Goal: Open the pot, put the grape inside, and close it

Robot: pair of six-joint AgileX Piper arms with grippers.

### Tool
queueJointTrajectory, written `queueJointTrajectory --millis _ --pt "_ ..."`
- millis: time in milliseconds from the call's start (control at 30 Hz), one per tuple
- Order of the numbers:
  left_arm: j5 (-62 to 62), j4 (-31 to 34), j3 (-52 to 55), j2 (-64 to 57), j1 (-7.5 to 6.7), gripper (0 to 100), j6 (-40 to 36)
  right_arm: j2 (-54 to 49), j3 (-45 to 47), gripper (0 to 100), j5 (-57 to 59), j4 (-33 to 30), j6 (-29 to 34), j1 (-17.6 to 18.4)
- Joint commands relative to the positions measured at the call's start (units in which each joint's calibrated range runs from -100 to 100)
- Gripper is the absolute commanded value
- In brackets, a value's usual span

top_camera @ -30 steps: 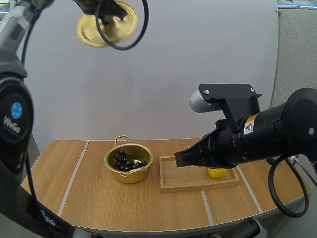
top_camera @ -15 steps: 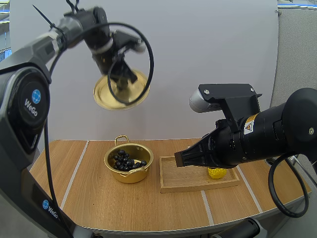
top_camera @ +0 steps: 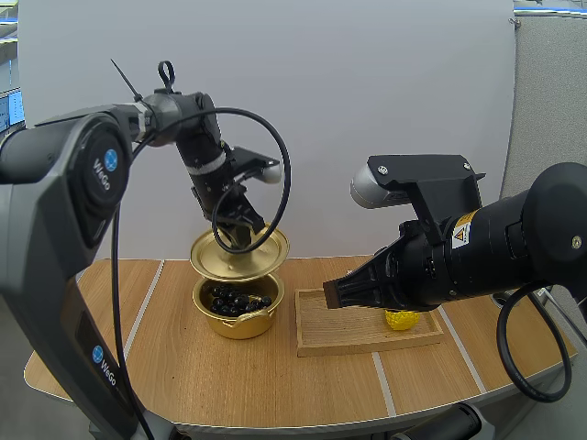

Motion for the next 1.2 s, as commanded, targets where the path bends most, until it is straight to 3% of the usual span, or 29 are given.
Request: queueJointTrajectory --millis 0,300,533,1067,1167 --pt "0.00 -0.97 1.05 3.70 -0.23 0 0.66 -0.53 0.02 0 0.00 -0.22 -0.58 -0.18" --pt "0.00 -0.73 4.38 5.73 -0.23 0 0.73 -0.53 0.02 0 0.00 -0.22 -0.58 -0.18" --pt "-8.42 1.56 9.61 5.73 -0.23 0 0.73 -0.53 0.02 0 0.00 -0.22 -0.58 -0.18" --pt "-10.18 1.07 9.94 5.82 -0.23 0 0.73 -0.53 0.02 0 0.00 -0.22 -0.58 -0.18" --pt "-10.00 0.08 9.94 5.82 -0.23 7 0.73 -0.53 0.02 0 0.00 -0.22 -0.58 -0.18"
